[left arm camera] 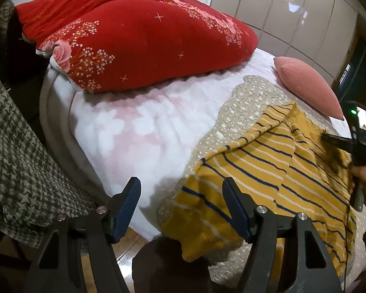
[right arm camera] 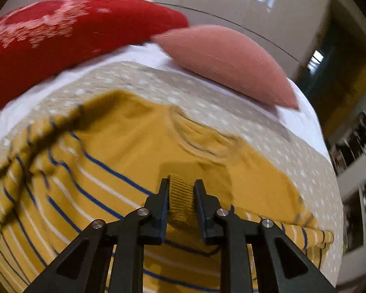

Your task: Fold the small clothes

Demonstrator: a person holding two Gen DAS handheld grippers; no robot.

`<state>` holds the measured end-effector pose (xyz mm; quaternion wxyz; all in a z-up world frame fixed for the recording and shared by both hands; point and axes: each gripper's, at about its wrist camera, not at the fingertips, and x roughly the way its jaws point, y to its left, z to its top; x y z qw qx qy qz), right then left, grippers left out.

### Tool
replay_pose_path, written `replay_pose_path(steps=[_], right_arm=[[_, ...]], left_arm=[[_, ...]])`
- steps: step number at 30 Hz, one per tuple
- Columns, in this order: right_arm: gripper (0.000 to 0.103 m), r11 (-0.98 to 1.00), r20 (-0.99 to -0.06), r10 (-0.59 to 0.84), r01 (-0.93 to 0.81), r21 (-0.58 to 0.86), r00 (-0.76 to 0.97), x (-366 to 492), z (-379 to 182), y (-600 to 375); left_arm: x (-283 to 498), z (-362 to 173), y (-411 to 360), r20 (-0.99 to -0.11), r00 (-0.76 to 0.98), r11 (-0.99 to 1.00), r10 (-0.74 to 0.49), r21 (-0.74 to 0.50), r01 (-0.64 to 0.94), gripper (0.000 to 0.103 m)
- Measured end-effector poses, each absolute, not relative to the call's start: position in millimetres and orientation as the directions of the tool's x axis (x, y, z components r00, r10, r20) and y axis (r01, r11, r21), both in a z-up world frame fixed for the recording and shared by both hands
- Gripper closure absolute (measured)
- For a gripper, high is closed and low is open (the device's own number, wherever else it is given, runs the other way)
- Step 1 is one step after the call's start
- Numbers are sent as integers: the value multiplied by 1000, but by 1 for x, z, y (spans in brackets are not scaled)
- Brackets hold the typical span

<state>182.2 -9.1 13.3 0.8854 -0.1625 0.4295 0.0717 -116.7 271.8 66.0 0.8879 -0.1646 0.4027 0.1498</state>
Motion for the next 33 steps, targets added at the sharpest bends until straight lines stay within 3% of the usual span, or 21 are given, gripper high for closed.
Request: replay_pose_path(steps=[4, 6, 10, 18, 22, 28, 31, 33], right_arm=[[71, 920, -793, 26, -325, -220, 609, 175, 11, 18], [51, 933, -773, 68, -315, -175, 631, 161, 26, 19], [51, 916, -768, 253, -402, -7, 589, 120, 50, 36], [49, 703, -756, 597, -629, 332, 268, 41, 34, 134], [42, 653, -781, 569, -719, 240, 257, 6, 23, 189], [37, 642, -849, 386, -766, -33, 361, -15, -21, 250], [55, 596, -829, 343, -784, -173, 443, -28, -37, 257], [90, 599, -825, 375, -790, -133, 423, -28, -27, 248]], left_arm=[[-121, 67, 280, -763, 631, 891, 144, -177, -417, 35], [-124, 66, 290, -764, 625, 878, 160, -180, -443, 35], [-131, 62, 309, -770, 611, 843, 185, -195, -502, 35], [-158, 68, 343, -762, 597, 776, 249, -212, -594, 35], [-175, 72, 362, -753, 589, 735, 293, -217, -642, 35], [-190, 70, 372, -760, 571, 708, 310, -216, -672, 35], [-192, 71, 370, -759, 570, 711, 315, -209, -671, 35], [-192, 72, 369, -759, 572, 713, 312, -211, -668, 35]])
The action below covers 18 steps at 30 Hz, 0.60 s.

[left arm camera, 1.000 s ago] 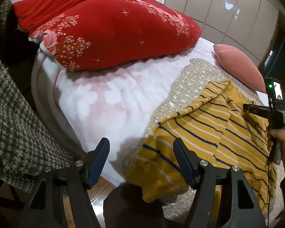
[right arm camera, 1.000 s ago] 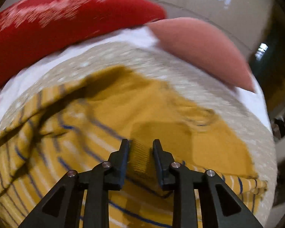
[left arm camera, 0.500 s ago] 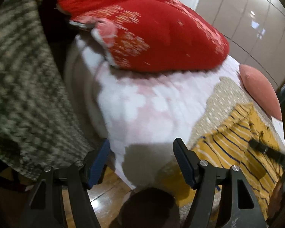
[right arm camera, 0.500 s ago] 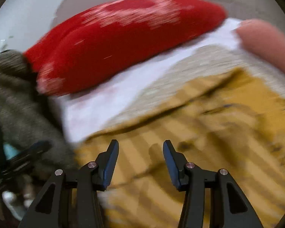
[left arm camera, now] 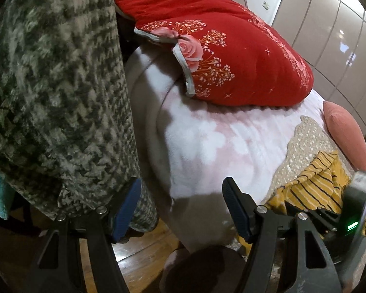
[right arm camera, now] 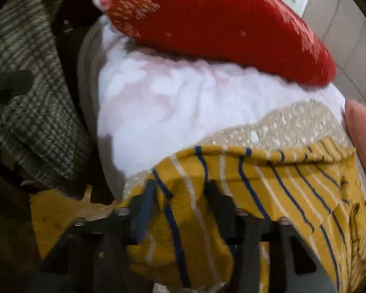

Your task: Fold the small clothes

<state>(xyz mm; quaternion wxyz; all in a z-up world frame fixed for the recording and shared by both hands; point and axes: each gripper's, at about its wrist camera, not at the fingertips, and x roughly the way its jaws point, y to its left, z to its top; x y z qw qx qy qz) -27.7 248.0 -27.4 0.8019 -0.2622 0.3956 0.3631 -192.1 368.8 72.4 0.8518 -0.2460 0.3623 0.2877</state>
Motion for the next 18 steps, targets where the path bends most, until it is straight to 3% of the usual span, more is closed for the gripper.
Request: replay_pose_path(steps=[6, 9, 15, 18], right_arm=[[92, 714, -710, 534, -695, 88, 459, 16, 54, 167], [92, 788, -666, 524, -599, 141, 532, 44, 84, 102], [92, 953, -661, 300, -239, 185, 688, 100, 90, -96], [87, 992, -738, 117, -38, 123, 665, 122, 59, -181]], left_arm=[[-180, 86, 347, -745, 593, 749, 305, -197, -633, 35], [-170, 94, 329, -736, 609, 779, 295, -185, -600, 35], [-138, 101, 287, -735, 630, 843, 252, -153, -515, 35], [-116, 100, 264, -746, 635, 875, 202, -154, -460, 35]])
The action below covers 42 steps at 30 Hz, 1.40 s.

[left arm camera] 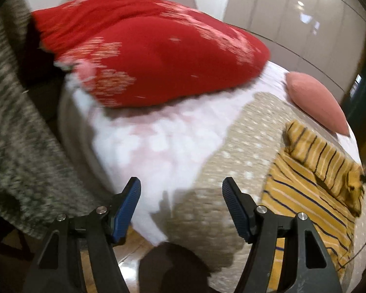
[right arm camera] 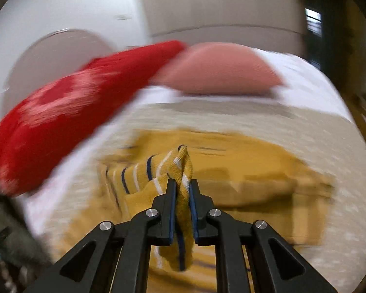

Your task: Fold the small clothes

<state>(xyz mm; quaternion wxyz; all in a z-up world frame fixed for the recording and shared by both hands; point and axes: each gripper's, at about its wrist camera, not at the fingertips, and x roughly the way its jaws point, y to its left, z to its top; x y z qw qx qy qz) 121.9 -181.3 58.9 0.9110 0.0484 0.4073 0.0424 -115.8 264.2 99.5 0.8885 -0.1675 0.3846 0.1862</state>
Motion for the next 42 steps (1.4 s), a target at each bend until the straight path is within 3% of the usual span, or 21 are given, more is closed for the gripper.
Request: replay_pose_path(steps=[2, 4, 6, 11, 13, 17, 20, 22, 23, 24, 25, 26, 30, 32, 34, 39, 42], right_arm=[[83, 989, -796, -1, 117, 88, 606, 124, 33, -231], [77, 966, -781, 81, 144, 214, 619, 109, 24, -264], [57, 954, -768, 105, 154, 257, 632, 93, 19, -280], [55, 934, -754, 192, 119, 337, 628, 56, 10, -287], [50, 934, -741, 230, 71, 350, 631, 38, 14, -278], [42, 968, -733, 213, -40, 246, 646, 36, 24, -238], [31, 990, -727, 136, -116, 77, 673, 54, 29, -186], [31, 988, -730, 13, -123, -97, 684, 74, 16, -155], [37, 978, -738, -44, -122, -169, 673, 84, 8, -144], [65, 973, -757, -76, -116, -198, 649, 96, -2, -140], [74, 981, -770, -77, -92, -174, 634, 104, -4, -146], [75, 994, -772, -68, -27, -110, 631, 110, -3, -163], [70, 910, -767, -185, 403, 103, 614, 100, 8, -273], [68, 866, -774, -173, 468, 176, 610, 80, 10, -307], [67, 869, -776, -112, 439, 226, 621, 58, 12, -322], [40, 840, -722, 303, 184, 510, 622, -10, 5, -313], [39, 821, -710, 431, 84, 564, 557, -45, -11, -288]], left_arm=[[-102, 96, 251, -754, 637, 892, 161, -166, -421, 35], [-87, 92, 235, -769, 626, 909, 130, -160, -385, 35], [-72, 85, 218, -783, 613, 929, 107, -142, -343, 35], [-47, 60, 191, -831, 553, 948, 56, -129, -289, 35], [-46, 47, 186, -846, 532, 949, 31, -142, -282, 35], [-47, 31, 179, -868, 496, 952, 39, -118, -281, 35], [-55, 35, 174, -861, 507, 953, 34, -125, -277, 35], [-61, 42, 173, -852, 522, 955, 45, -117, -273, 35], [-63, 45, 173, -848, 528, 956, 51, -111, -271, 35], [-65, 48, 175, -844, 534, 957, 59, -104, -270, 35], [-67, 50, 177, -841, 537, 957, 64, -101, -271, 35], [-69, 51, 181, -838, 541, 956, 70, -98, -275, 35], [-67, 42, 194, -850, 524, 949, 57, -116, -292, 35], [-64, 35, 196, -856, 516, 947, 29, -142, -288, 35], [-59, 26, 196, -860, 510, 947, -11, -172, -270, 35], [-56, 12, 183, -864, 500, 959, -57, -187, -214, 30], [-58, 11, 174, -861, 501, 967, -86, -194, -168, 29]])
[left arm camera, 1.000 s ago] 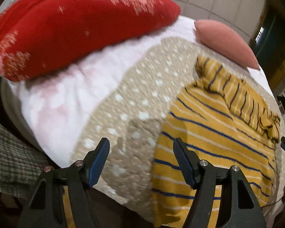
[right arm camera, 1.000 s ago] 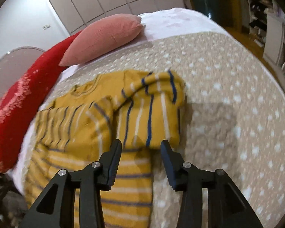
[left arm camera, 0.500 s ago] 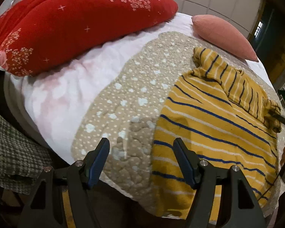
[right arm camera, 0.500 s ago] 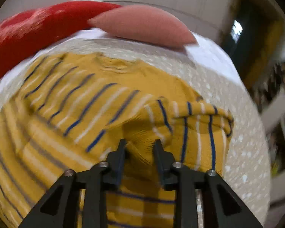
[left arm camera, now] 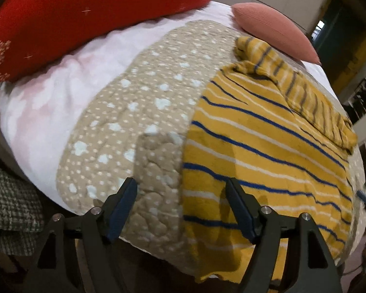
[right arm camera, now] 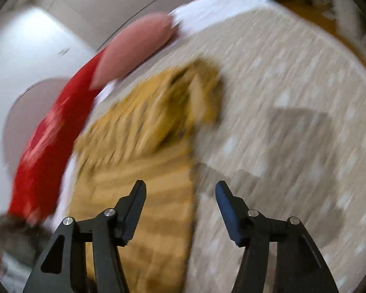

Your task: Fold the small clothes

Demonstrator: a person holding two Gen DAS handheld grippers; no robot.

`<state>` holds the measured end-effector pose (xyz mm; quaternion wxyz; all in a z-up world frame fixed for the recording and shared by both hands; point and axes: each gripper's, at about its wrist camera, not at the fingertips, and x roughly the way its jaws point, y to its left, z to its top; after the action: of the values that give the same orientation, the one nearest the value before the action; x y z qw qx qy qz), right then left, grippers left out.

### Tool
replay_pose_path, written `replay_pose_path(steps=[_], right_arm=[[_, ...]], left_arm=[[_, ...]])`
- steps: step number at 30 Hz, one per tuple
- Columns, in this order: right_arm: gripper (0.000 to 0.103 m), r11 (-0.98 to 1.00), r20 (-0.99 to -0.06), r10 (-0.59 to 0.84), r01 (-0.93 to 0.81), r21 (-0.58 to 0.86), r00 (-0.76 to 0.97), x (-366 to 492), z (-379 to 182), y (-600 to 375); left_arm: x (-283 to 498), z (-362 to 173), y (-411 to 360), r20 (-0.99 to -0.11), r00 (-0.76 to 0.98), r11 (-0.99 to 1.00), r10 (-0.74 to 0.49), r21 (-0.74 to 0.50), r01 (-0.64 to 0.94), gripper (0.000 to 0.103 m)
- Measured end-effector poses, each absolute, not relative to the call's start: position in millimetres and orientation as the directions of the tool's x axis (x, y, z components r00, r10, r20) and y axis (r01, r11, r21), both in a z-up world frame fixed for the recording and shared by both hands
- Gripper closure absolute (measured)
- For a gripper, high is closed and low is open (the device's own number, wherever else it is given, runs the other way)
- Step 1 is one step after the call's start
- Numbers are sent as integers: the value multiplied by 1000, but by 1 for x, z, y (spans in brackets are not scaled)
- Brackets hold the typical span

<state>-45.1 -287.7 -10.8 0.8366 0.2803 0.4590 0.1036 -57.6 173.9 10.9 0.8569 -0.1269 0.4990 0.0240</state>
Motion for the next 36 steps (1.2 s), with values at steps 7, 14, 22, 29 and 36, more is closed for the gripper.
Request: replay_pose_path(steps=[7, 14, 22, 29, 36], right_arm=[[37, 782, -671, 550, -26, 622, 498, -100, -51, -225], [37, 643, -551, 704, -72, 762, 448, -115, -70, -192], [65, 699, -606, 621, 0, 715, 498, -122, -79, -193], [93, 598, -499, 672, -4, 801, 547, -144, -59, -232], [93, 597, -486, 681, -32, 801, 548, -187, -51, -243]], left_arm=[[-78, 10, 165, -831, 498, 936, -247, -338, -100, 32], [-96, 4, 151, -802, 479, 903, -355, -427, -46, 47], [-92, 4, 139, -862, 457, 949, -219, -297, -104, 83], [-125, 37, 146, -815, 488, 898, -313, -420, -126, 93], [-174, 46, 130, -808, 475, 899, -349, -431, -72, 93]])
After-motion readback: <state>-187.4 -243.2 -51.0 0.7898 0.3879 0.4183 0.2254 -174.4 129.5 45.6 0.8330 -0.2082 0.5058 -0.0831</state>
